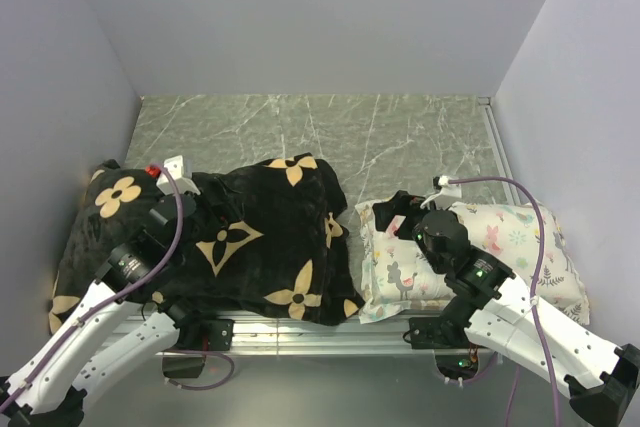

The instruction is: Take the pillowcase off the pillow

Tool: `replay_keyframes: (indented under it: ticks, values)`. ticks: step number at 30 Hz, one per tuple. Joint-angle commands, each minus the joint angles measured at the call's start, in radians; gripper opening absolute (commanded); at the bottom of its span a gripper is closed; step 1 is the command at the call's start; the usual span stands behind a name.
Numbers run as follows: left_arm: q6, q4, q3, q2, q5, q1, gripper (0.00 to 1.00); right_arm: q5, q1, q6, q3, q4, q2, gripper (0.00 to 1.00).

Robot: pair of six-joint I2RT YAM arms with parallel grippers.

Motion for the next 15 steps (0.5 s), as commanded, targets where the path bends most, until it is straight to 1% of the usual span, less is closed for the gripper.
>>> replay_keyframes:
  ticks: [1, 9, 15]
  values:
    - [-0.019, -0.01, 0.047, 0.014, 0.009, 0.003, 0.99, -0.002, 0.006, -0.02, -0.005, 0.04, 0.003, 1.0]
    - [-0.023, -0.009, 0.047, 0.011, 0.009, 0.003, 0.99, -0.023, 0.005, -0.037, -0.011, 0.04, 0.001, 1.0]
    - [-0.05, -0.049, 0.076, 0.036, -0.03, 0.002, 0.99, -0.129, 0.006, -0.093, -0.011, 0.08, 0.02, 1.0]
